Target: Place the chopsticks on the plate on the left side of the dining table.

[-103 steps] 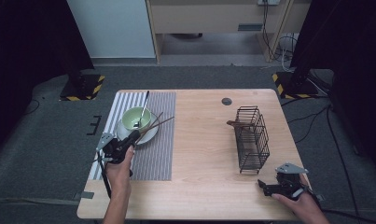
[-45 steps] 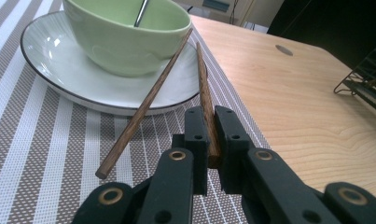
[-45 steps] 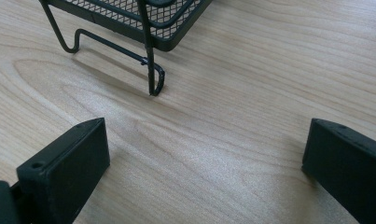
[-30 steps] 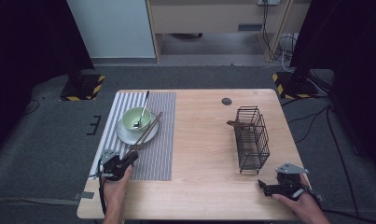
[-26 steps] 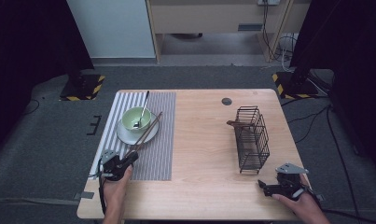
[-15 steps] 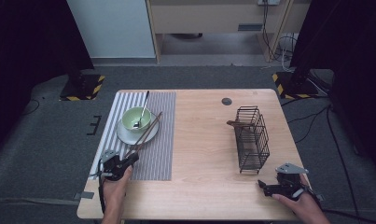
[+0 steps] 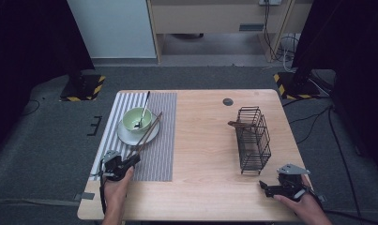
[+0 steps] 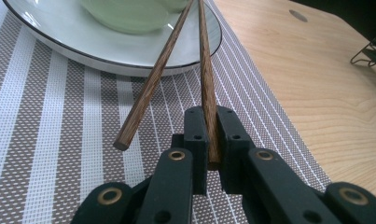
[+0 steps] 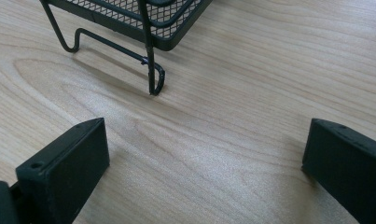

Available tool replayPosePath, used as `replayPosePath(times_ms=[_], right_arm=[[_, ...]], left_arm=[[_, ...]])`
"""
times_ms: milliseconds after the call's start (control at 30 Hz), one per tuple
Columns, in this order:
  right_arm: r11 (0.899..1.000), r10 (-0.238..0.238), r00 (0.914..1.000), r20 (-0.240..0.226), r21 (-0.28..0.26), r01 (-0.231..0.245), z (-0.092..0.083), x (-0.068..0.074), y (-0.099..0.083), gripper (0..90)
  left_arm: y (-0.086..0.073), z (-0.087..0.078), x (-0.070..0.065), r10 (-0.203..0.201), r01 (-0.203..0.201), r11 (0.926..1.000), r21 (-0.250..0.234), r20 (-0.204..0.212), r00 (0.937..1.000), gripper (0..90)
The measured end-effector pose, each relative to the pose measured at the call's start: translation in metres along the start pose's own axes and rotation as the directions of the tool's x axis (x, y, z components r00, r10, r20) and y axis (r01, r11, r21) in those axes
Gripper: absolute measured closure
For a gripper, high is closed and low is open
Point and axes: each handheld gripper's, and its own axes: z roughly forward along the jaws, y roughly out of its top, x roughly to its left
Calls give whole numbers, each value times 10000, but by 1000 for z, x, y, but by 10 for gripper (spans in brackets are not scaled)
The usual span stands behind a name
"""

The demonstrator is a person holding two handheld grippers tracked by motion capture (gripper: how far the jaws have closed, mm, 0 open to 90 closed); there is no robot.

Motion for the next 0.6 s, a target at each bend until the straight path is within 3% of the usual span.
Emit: replayPosePath(times_ms=[600], right_arm=[[10000, 0, 10000, 1, -1, 0, 0, 0, 0, 6]], left_arm=[[-4, 10, 1, 9, -7, 9975, 710, -19, 10000, 835]])
